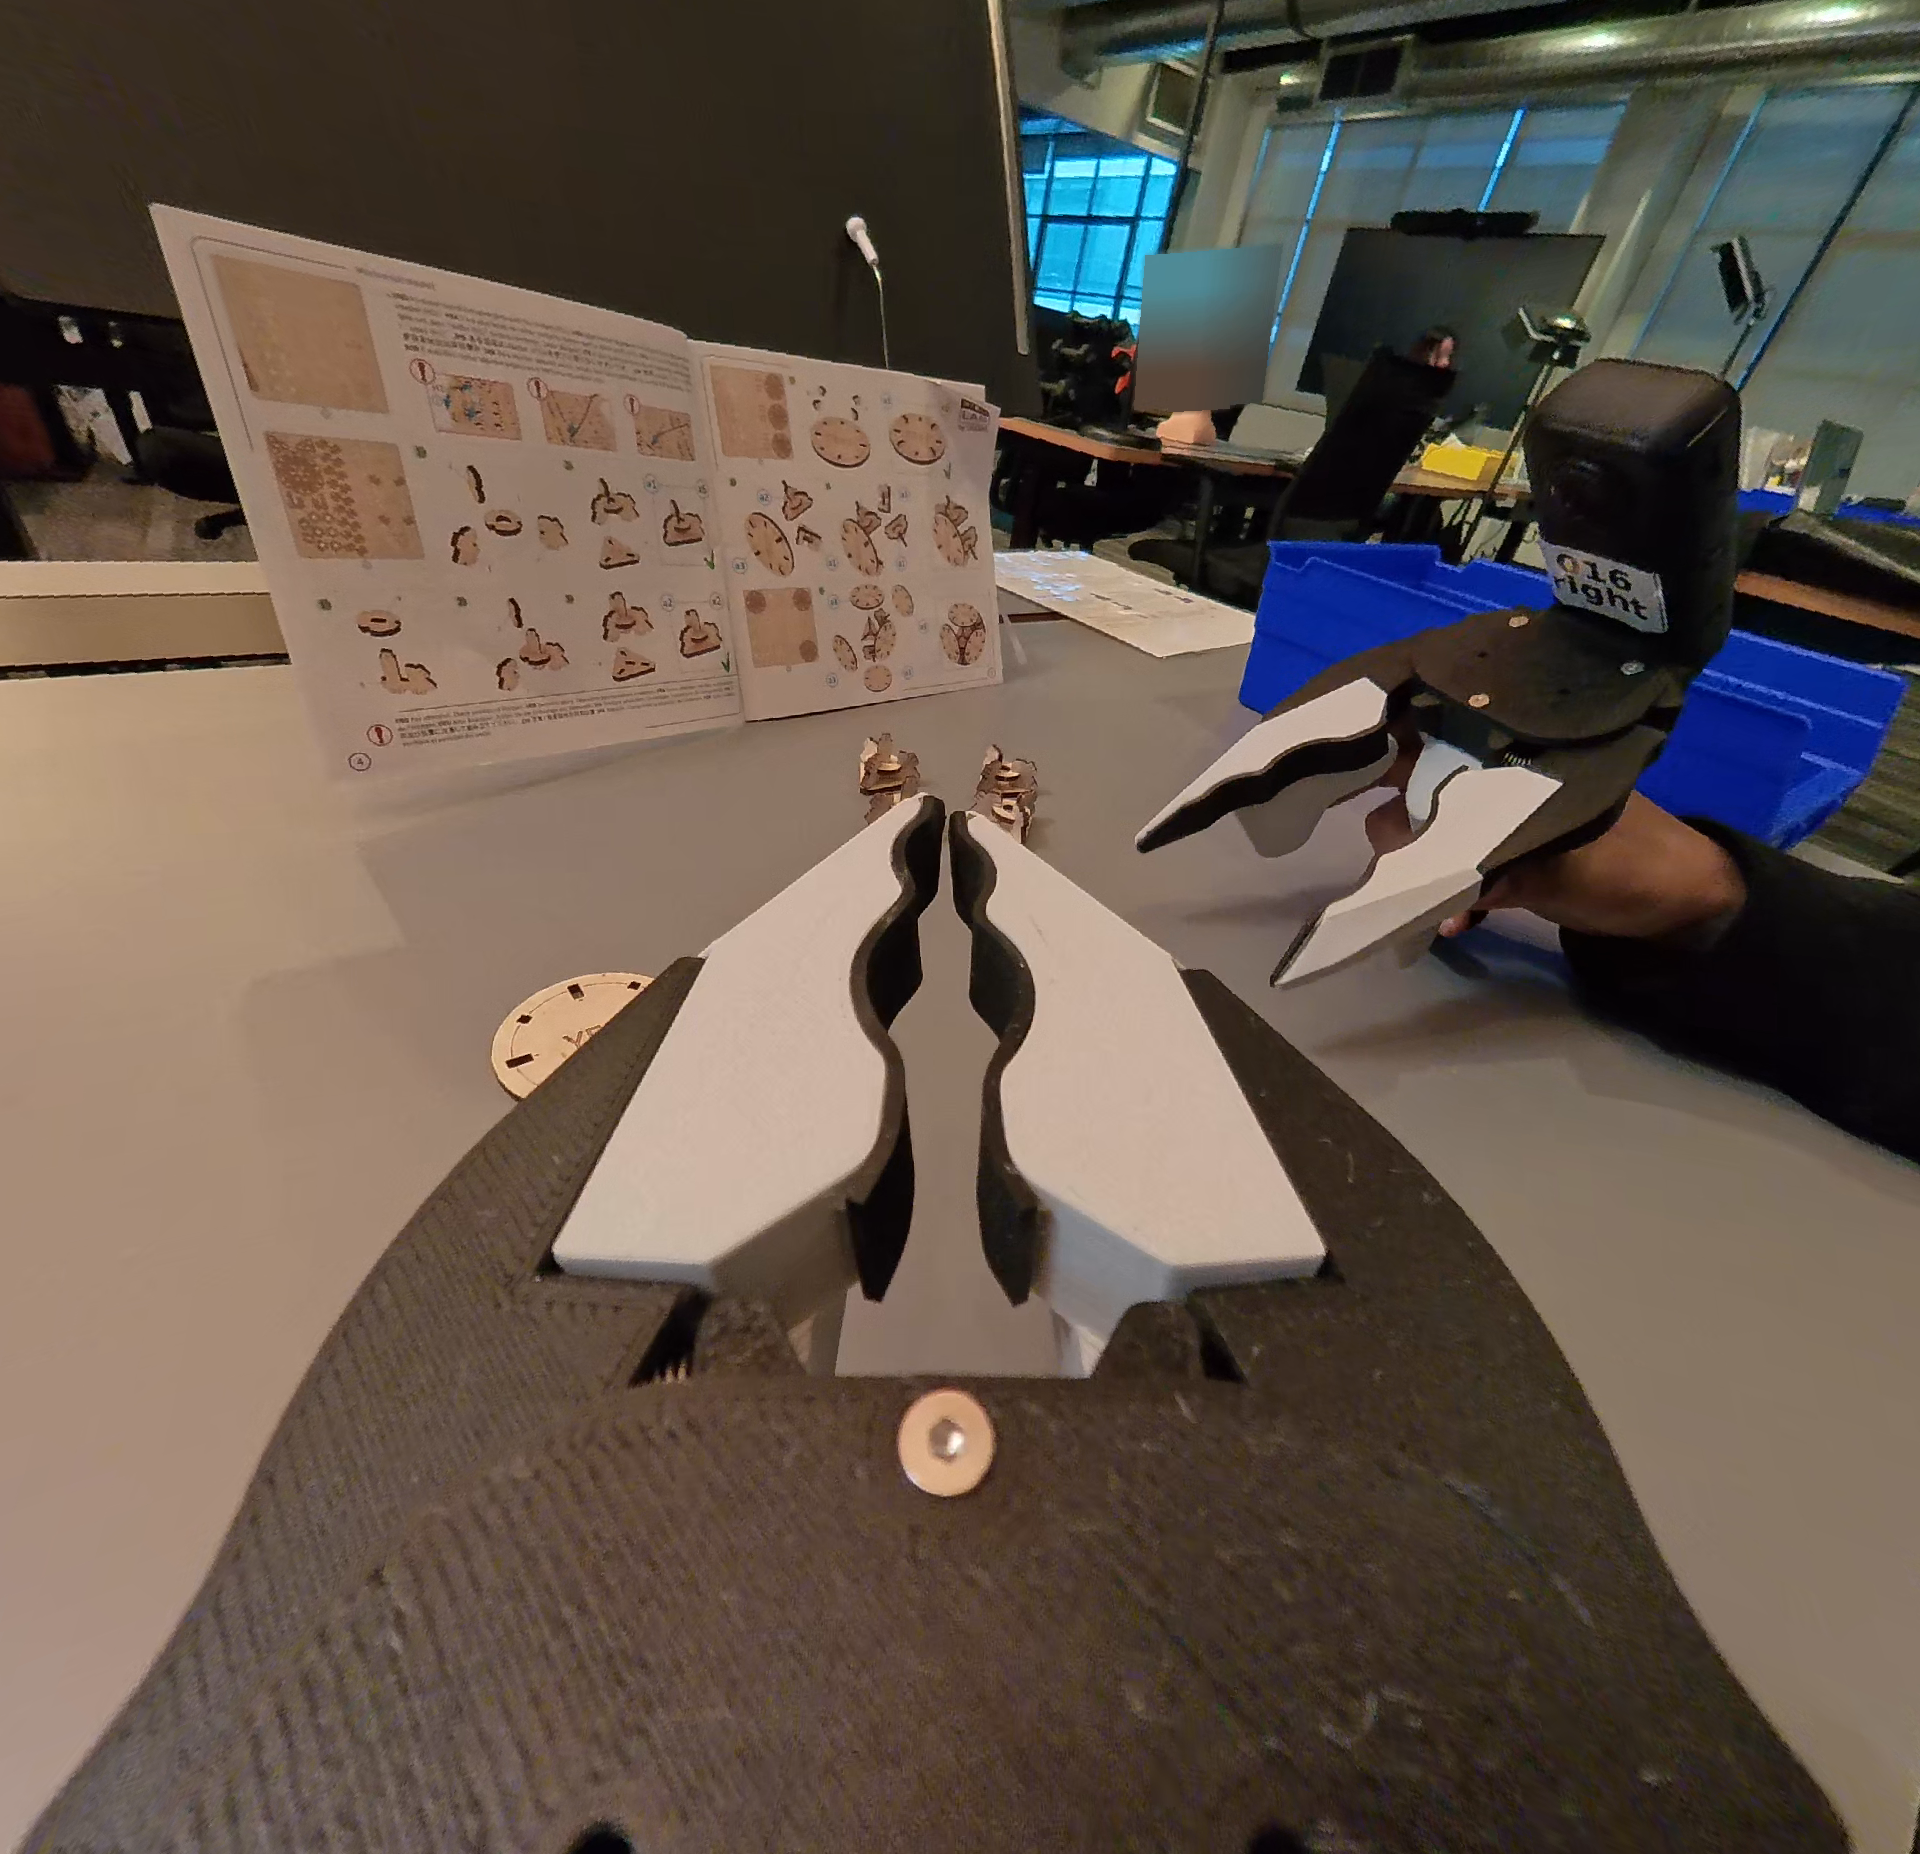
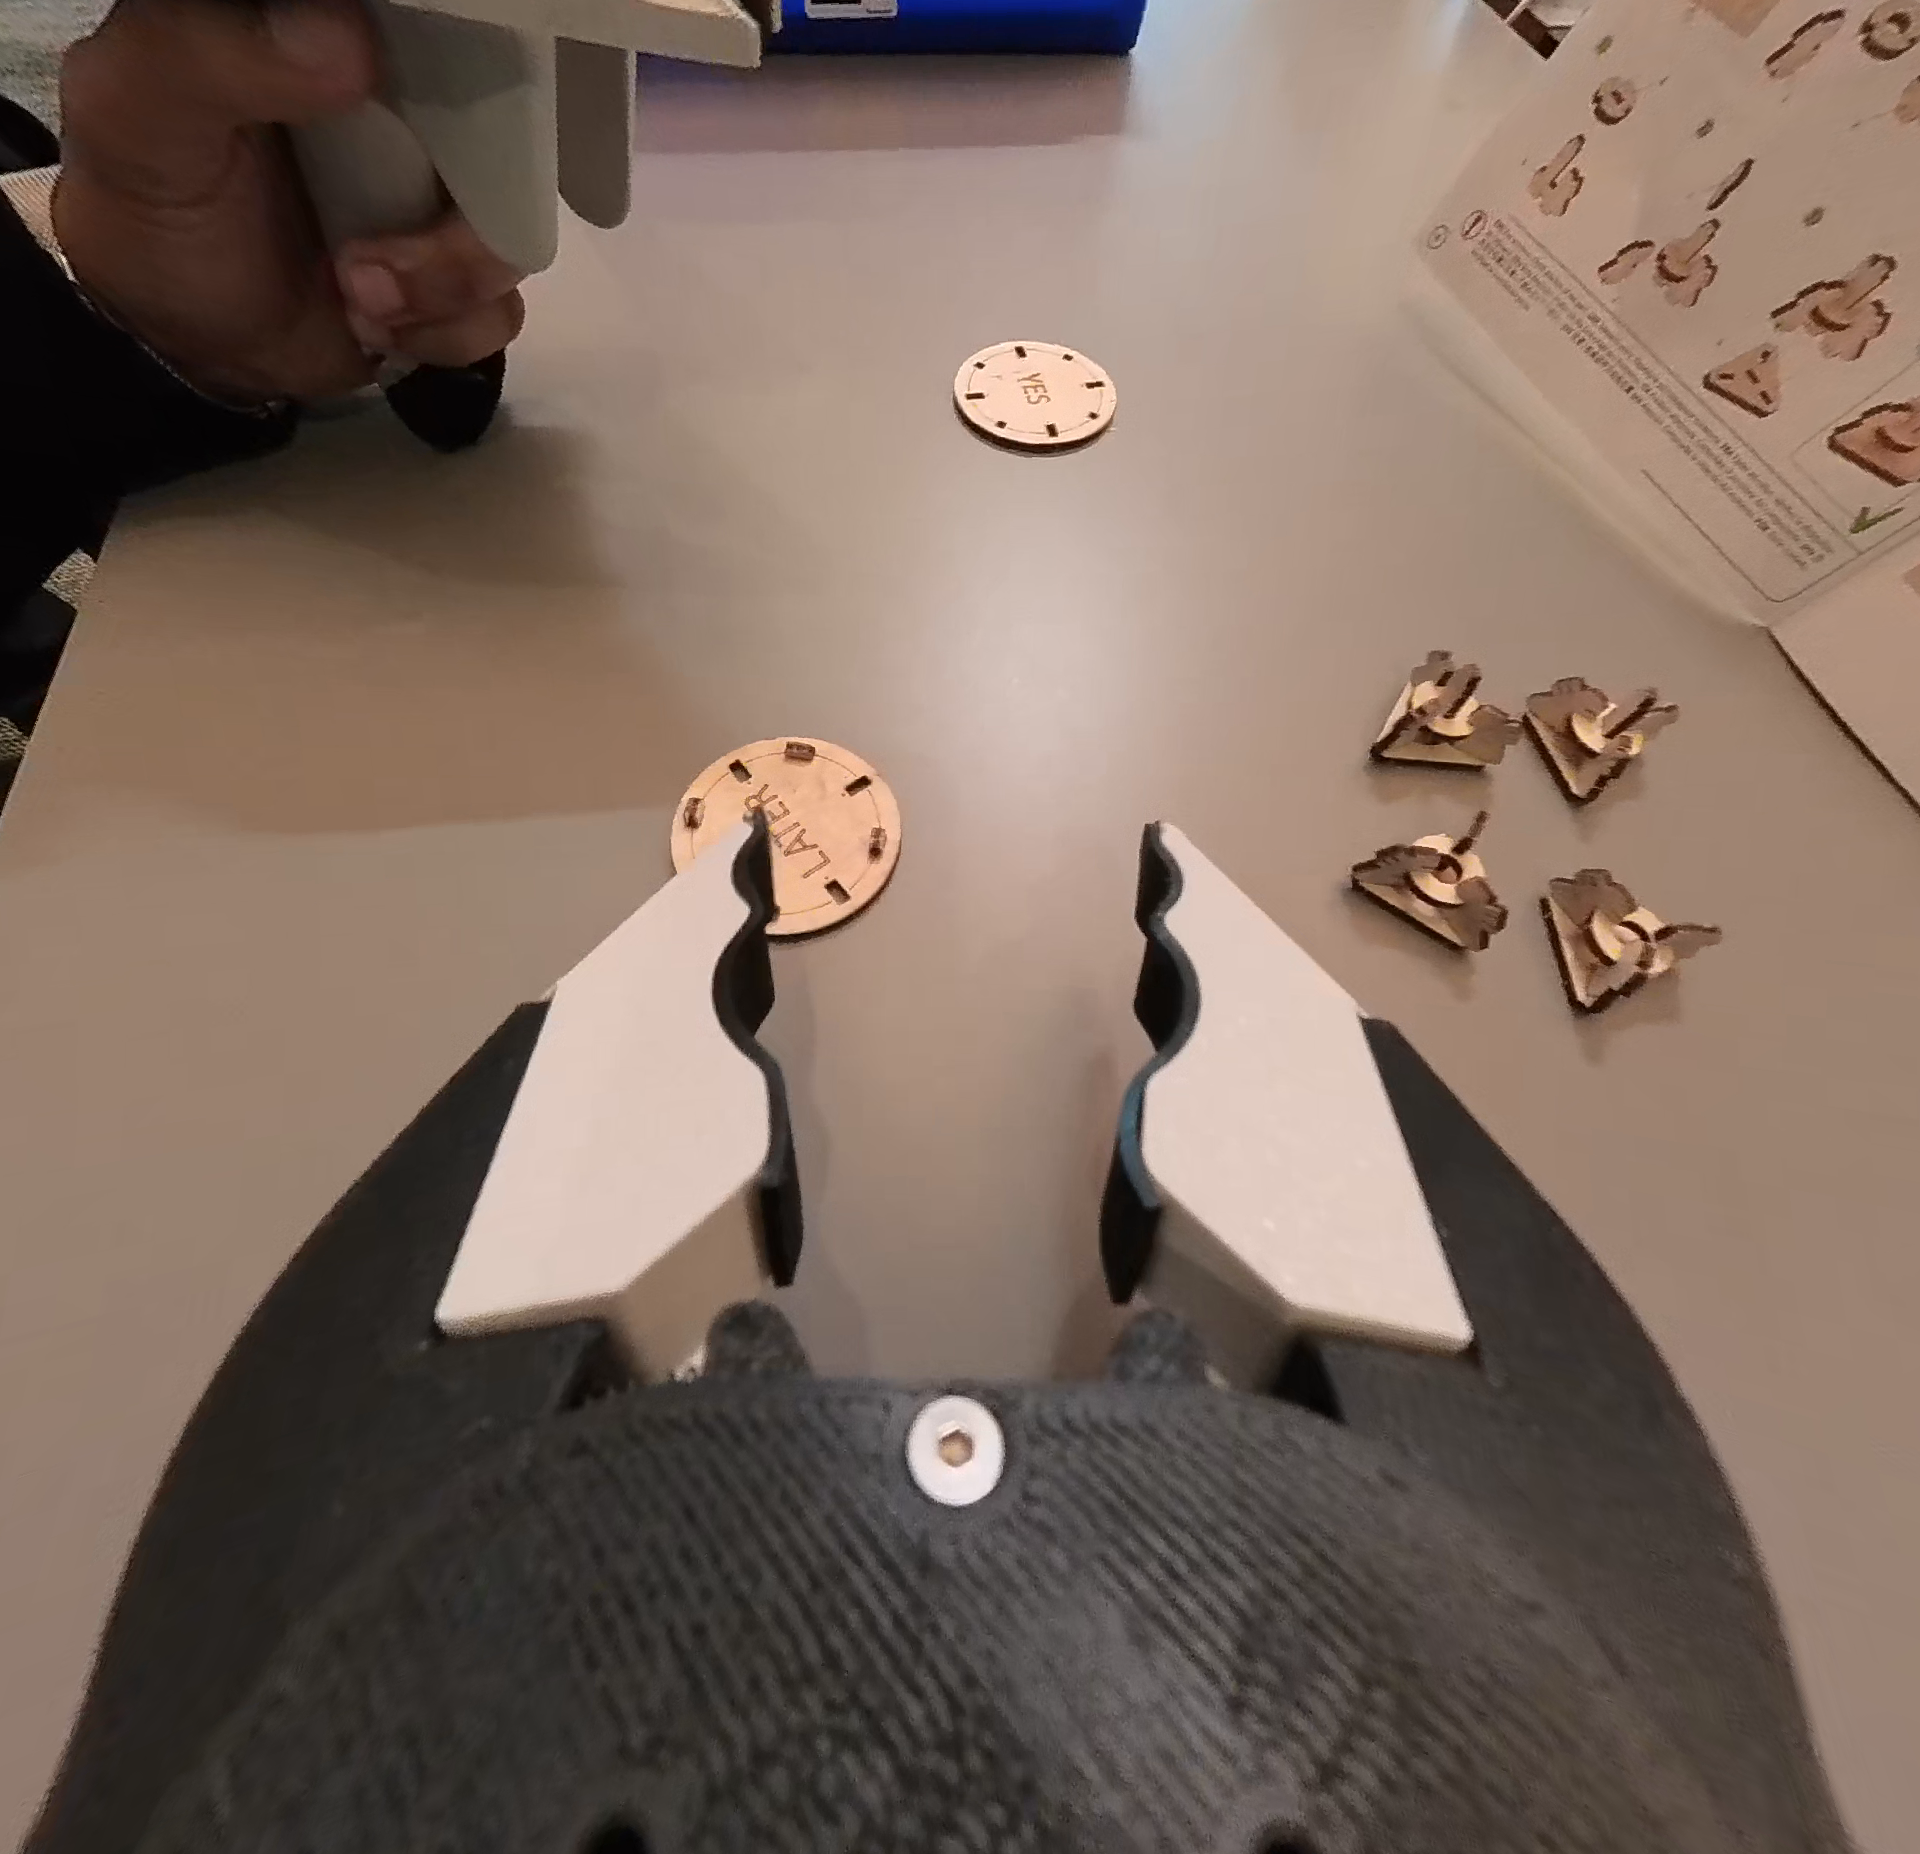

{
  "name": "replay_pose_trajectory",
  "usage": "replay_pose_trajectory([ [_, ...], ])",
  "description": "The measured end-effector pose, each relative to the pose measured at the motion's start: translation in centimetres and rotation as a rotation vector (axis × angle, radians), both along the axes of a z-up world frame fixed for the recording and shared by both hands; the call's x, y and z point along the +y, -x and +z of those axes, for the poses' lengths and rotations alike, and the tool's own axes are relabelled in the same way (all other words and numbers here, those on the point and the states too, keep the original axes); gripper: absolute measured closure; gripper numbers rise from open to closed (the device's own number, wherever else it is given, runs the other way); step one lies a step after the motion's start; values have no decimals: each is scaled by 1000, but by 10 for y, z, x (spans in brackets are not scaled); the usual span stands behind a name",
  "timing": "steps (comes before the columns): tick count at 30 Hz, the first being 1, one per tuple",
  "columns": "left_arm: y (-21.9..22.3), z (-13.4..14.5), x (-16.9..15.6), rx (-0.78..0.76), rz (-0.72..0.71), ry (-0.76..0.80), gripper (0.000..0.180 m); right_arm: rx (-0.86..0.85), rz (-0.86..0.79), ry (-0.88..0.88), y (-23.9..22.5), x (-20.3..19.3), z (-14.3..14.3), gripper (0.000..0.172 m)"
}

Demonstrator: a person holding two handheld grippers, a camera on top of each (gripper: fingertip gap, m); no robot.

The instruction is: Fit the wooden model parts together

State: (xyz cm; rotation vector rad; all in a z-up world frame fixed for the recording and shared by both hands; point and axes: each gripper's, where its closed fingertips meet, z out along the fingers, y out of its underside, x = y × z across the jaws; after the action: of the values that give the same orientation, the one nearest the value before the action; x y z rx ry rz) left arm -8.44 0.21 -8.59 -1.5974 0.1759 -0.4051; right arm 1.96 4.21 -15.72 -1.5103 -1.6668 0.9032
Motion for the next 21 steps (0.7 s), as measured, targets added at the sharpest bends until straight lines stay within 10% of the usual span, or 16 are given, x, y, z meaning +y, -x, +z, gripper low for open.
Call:
replay_pose_trajectory([
  [21, 1, 0, 0, -6, -1, 4, 180, -7, 55, -45, 5, -17, 1, 113],
])
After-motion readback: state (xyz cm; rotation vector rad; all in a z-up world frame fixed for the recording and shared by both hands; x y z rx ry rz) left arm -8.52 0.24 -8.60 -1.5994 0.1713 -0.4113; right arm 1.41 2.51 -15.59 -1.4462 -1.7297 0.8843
